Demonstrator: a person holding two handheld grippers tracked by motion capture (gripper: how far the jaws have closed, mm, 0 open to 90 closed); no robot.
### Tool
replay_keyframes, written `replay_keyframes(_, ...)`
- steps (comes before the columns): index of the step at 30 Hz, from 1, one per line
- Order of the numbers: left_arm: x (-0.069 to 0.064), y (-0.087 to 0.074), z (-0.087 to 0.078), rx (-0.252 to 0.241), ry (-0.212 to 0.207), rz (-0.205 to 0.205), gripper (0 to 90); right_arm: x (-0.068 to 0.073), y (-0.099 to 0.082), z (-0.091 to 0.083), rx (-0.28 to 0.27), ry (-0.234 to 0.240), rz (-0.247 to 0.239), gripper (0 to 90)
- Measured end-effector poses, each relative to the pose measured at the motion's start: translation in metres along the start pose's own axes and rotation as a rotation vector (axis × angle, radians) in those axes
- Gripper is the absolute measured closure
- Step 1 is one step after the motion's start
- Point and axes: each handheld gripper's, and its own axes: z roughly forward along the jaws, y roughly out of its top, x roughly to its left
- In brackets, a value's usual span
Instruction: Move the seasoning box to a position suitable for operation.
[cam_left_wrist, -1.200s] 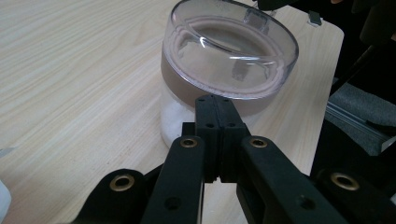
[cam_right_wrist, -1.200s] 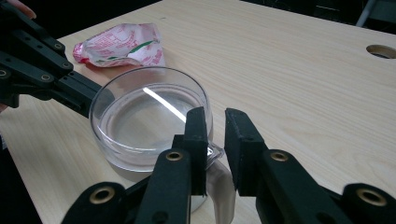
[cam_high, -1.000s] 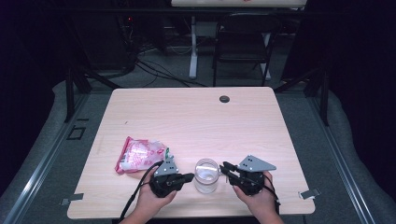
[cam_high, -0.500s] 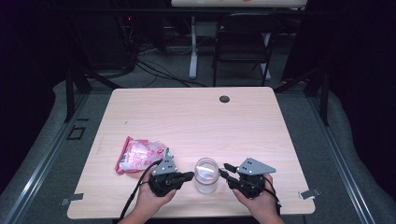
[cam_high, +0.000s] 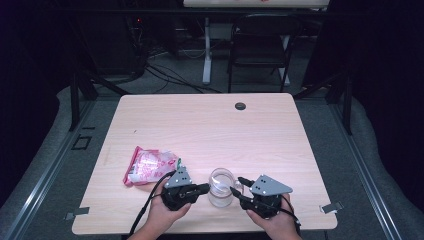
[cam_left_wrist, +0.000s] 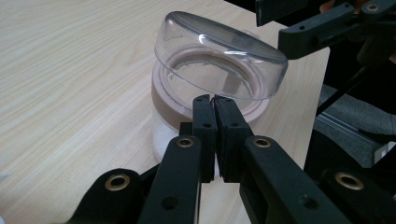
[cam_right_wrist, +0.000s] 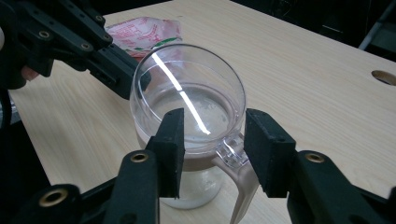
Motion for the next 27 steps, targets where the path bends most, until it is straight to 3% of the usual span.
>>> replay_keyframes(5,0.0,0.003,0.0,-0.02,0.001,-0.003,83.1,0.004,0.0,0.0,-0.005,-0.002,-0.031,46.4)
replay_keyframes(7,0.0,0.004,0.0,-0.023,-0.002,-0.004,79.7,0.008,0.0,0.001,0.002,-0.003,-0.064,44.2)
replay_keyframes(15,-0.002,0.009,0.002,-0.039,0.006,-0.01,72.3,0.022,0.0,0.005,0.031,-0.03,-0.17,43.7)
replay_keyframes(20,-0.003,0.013,0.002,-0.046,0.025,-0.007,68.0,0.027,0.001,0.01,0.024,-0.077,-0.205,41.9)
replay_keyframes(27,-0.002,0.015,0.007,-0.043,0.069,0.02,61.2,0.028,0.001,0.011,0.015,-0.099,-0.218,43.0)
